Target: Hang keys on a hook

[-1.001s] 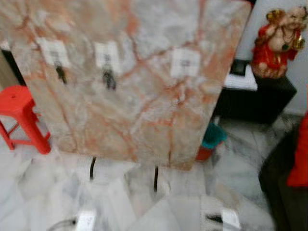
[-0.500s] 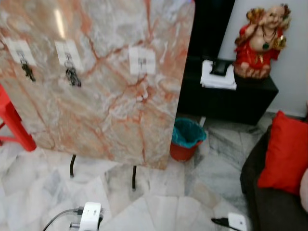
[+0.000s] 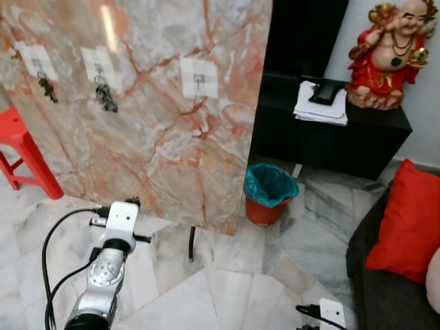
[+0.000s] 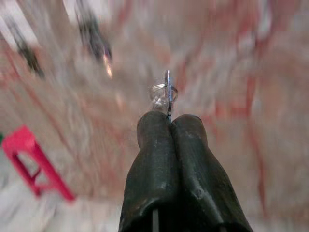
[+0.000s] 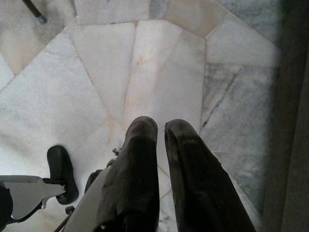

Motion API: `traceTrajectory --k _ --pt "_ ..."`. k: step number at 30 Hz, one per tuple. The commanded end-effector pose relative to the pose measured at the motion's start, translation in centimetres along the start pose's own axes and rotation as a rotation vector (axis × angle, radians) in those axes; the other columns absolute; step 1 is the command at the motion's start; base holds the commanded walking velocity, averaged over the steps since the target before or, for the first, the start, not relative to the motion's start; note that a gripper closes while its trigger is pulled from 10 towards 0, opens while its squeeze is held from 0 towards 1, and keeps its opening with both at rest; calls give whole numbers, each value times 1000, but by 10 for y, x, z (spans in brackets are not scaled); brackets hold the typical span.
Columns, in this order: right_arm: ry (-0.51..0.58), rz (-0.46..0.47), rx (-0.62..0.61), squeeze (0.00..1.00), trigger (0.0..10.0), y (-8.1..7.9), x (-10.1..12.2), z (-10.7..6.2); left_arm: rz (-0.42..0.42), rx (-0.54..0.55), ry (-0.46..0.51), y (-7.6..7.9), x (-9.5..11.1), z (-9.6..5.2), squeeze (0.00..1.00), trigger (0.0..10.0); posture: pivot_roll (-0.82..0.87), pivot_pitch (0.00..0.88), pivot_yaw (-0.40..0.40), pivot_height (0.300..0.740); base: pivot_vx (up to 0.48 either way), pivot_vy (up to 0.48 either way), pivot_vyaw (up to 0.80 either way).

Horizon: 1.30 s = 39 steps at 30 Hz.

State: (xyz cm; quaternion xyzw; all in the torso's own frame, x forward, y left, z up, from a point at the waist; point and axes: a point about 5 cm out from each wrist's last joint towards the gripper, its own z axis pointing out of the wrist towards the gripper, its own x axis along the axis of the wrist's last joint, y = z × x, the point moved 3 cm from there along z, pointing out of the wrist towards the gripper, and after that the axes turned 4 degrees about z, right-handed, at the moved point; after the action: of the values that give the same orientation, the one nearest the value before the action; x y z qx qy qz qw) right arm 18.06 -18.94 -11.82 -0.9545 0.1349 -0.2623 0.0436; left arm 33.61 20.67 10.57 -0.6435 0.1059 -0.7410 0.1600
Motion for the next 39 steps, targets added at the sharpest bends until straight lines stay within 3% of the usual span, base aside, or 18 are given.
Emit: traceTrajectory --k 1,10,18,25,39 --pt "13 9 -1 0 10000 1 3 0 3 1 3 2 5 2 0 10000 -22 0 -58 740 0 0 0" --pt "19 6 2 0 10000 2 5 0 -47 -1 46 11 31 0 0 10000 -21 0 -72 740 0 0 0" --pt "20 0 4 0 10000 2 6 0 -65 -15 52 13 40 -1 0 10000 -21 0 -73 740 0 0 0" --pt "20 4 -13 0 10000 15 6 -3 -85 -33 73 16 49 0 0 10000 -23 0 -70 740 0 0 0" --pt "17 4 -3 0 10000 5 4 -1 -101 -80 66 23 52 -2 0 10000 -25 0 -68 740 148 0 0"
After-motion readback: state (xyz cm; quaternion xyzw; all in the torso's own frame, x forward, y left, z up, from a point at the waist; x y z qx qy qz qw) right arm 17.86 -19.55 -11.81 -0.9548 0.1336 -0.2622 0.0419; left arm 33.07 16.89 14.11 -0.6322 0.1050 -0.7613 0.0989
